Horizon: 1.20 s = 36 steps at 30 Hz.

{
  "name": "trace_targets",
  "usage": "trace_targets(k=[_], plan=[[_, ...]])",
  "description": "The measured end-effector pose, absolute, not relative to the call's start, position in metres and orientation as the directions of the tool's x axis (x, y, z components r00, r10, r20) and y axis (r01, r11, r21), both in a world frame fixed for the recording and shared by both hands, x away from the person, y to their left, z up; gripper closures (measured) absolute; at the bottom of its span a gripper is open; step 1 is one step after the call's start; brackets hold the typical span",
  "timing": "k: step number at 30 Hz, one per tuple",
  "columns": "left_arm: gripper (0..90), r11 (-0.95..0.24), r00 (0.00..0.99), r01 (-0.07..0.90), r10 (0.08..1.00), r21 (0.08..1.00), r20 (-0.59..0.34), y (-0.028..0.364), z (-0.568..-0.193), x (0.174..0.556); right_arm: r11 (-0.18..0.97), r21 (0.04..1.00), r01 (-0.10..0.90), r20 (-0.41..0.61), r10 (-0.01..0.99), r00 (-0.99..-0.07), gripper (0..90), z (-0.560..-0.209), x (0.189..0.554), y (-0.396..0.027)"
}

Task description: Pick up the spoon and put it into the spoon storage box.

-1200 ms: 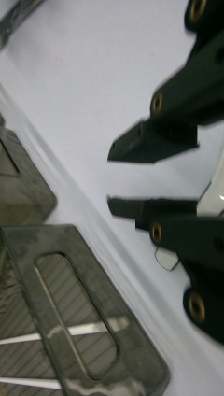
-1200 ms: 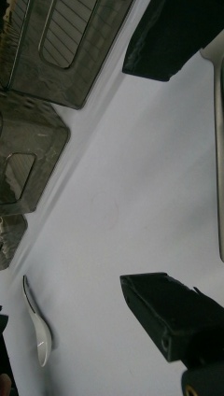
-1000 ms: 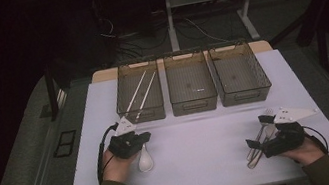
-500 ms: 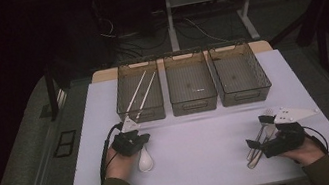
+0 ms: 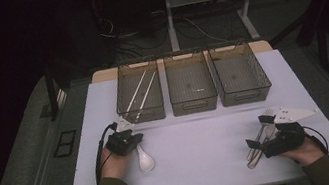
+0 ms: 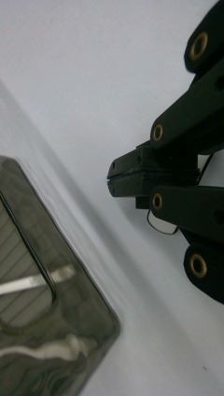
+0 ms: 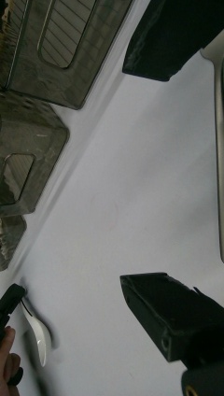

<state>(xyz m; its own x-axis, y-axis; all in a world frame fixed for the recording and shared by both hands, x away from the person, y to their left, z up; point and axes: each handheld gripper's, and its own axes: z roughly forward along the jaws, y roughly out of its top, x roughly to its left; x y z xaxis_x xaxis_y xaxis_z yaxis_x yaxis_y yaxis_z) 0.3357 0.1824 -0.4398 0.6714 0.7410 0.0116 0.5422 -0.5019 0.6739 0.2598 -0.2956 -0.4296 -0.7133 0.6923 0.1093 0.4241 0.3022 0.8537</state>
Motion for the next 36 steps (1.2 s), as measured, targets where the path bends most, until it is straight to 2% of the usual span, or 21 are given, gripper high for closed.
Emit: trace_targets(k=[18, 36], plan=[[89.1, -0.473, 0.625, 0.578, 0.780, 0.665, 0.011, 0.211, -0.440, 0.335, 0.302, 0.854, 0.424, 0.109, 0.693, -0.713, 1.4, -0.429, 0.260, -0.296], [89.1, -0.490, 0.640, 0.591, 0.768, 0.641, -0.003, 0.235, -0.438, 0.308, 0.297, 0.858, 0.418, 0.106, 0.694, -0.712, 1.4, -0.429, 0.259, -0.297]])
